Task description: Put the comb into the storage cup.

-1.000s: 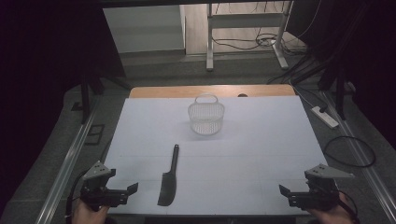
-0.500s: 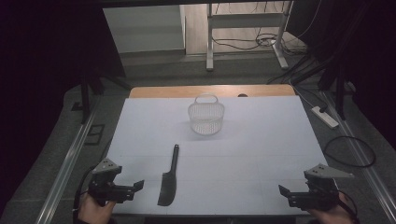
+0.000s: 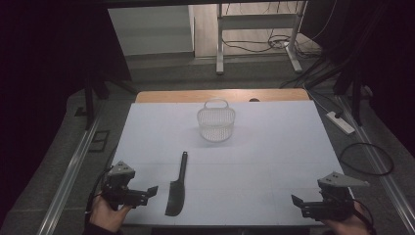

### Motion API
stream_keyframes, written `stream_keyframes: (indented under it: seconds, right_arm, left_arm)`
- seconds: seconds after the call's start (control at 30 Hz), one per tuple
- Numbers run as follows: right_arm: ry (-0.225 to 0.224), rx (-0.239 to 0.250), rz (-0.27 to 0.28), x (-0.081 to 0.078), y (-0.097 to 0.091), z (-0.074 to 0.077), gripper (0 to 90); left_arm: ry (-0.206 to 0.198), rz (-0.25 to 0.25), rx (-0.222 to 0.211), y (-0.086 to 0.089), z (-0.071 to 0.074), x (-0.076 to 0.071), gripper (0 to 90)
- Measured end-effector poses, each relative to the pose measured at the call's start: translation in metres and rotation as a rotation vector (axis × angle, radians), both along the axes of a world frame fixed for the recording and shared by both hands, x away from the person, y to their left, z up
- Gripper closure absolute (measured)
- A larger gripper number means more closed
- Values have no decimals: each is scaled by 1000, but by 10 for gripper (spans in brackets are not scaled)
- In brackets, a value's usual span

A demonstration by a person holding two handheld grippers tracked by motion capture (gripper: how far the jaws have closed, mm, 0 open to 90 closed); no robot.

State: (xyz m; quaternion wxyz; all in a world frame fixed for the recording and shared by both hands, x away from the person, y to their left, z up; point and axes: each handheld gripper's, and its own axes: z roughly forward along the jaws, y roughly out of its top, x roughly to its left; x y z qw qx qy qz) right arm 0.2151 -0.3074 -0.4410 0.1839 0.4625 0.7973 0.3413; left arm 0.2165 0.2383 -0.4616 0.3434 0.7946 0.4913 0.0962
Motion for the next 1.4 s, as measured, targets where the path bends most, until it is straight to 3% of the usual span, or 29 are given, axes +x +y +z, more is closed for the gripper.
stream_keyframes:
  seconds: [0.43,0.7,0.93,1.4]
  right_arm:
    - [-1,1,3,0,0,0,0]
    - [1,0,7,0,0,0,0]
    - [2,-2,11,0,1,0,0]
    - [1,-2,20,0,1,0,0]
  left_arm:
    - [5,-51,-20,-13,-2,17,0]
    - [4,-81,-6,-24,-2,26,0]
    - [15,-123,14,-40,-4,35,0]
    - [48,-186,9,-66,-6,48,0]
